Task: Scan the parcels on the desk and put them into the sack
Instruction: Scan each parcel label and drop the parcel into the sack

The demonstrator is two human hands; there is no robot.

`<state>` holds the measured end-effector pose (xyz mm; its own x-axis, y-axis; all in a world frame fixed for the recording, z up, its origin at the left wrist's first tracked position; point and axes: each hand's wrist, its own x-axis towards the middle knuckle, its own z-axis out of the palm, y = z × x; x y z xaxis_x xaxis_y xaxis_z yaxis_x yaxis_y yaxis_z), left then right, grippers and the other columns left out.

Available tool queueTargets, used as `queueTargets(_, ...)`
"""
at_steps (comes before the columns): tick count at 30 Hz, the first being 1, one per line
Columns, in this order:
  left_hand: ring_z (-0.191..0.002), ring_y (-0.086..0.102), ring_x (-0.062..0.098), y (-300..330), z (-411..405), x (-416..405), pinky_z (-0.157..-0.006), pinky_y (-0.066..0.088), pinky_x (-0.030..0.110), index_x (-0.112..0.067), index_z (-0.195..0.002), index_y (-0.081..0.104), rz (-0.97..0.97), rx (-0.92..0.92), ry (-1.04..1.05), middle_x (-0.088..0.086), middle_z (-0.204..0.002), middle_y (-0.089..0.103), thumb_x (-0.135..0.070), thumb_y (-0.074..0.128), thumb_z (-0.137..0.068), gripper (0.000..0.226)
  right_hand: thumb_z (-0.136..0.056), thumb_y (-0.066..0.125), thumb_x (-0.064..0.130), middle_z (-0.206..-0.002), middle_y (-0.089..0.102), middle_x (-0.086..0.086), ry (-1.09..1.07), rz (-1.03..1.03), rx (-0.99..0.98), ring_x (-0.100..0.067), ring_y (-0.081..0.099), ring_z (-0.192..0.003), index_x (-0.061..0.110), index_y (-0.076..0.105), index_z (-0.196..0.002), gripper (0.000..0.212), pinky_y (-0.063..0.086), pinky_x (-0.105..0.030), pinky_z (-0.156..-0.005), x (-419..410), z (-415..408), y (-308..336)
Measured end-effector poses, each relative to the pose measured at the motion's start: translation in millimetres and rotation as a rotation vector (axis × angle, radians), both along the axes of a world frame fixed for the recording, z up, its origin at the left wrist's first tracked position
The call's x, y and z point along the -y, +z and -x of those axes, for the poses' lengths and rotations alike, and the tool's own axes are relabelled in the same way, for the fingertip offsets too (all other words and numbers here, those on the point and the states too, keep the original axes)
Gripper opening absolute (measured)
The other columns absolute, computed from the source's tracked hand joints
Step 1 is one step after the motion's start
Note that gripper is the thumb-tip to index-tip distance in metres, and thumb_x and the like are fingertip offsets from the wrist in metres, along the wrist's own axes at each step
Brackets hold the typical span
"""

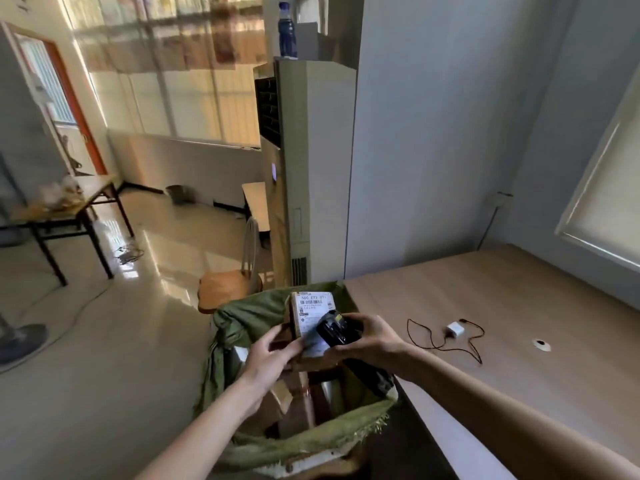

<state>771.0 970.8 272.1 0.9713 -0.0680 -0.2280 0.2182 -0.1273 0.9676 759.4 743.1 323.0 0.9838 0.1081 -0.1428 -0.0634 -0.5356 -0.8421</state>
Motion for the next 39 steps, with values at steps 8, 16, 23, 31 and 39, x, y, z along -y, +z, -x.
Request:
queueTargets(8, -0.12, 0.062, 0.021, -130.1, -123.8, 13.2, -0.102, 0.052, 0.046, -0.03, -0.144, 0.049, -0.105, -0.215, 0.009, 0.001, -0.137, 0.06, -0.077, 0.084, -0.045, 0.114, -0.054, 0.096, 0.043, -0.092, 0.076, 0.005, -0.039, 0.083, -0.266, -0.011, 0.073, -0.084, 0.025, 0.074, -0.108, 0.061, 0.061, -0.028, -0.075, 8.5, -131.8, -118.1)
queueTargets(16, -0.115, 0.06, 0.021, -185.4, -182.5, 55.0, -0.095, 0.053, 0.039, -0.024, -0.137, 0.054, -0.235, -0.482, -0.135, 0.002, -0.13, 0.059, -0.043, 0.075, -0.086, 0.059, -0.068, 0.094, 0.039, -0.099, 0.07, 0.004, -0.004, 0.234, -0.489, -0.013, 0.068, -0.091, 0.024, 0.067, -0.115, 0.056, 0.059, -0.03, -0.081, 40.1, -186.1, -188.4)
queueTargets(23, -0.108, 0.061, 0.016, -164.0, -235.4, 23.5, -0.099, 0.051, 0.04, -0.031, -0.121, 0.063, -0.397, -0.281, -0.209, 0.0, -0.121, 0.064, -0.046, 0.072, -0.087, 0.039, -0.065, 0.092, 0.054, -0.117, 0.066, 0.008, -0.06, 0.347, -0.406, -0.014, 0.063, -0.106, 0.031, 0.058, -0.135, 0.081, 0.056, -0.034, -0.093, 39.7, -199.7, -175.2)
queueTargets(31, -0.131, 0.049, 0.012, -71.3, -239.8, 30.2, -0.103, 0.041, 0.031, -0.039, -0.136, 0.057, -0.451, 0.115, -0.46, -0.014, -0.139, 0.052, -0.05, 0.067, -0.09, 0.048, -0.053, 0.083, 0.065, -0.108, 0.069, 0.012, -0.238, 0.471, -0.246, -0.011, 0.065, -0.1, 0.038, 0.059, -0.133, 0.089, 0.059, -0.038, -0.09, 46.2, -146.4, -89.9)
queueTargets(39, -0.131, 0.051, 0.019, 18.3, -195.6, 107.4, -0.105, 0.043, 0.037, -0.03, -0.142, 0.051, -0.41, 0.353, -0.702, -0.004, -0.143, 0.055, -0.052, 0.065, -0.091, 0.057, -0.058, 0.083, 0.059, -0.11, 0.068, 0.01, -0.637, 0.549, -0.166, -0.016, 0.064, -0.1, 0.04, 0.057, -0.124, 0.074, 0.057, -0.036, -0.086, 87.9, -23.2, 21.7)
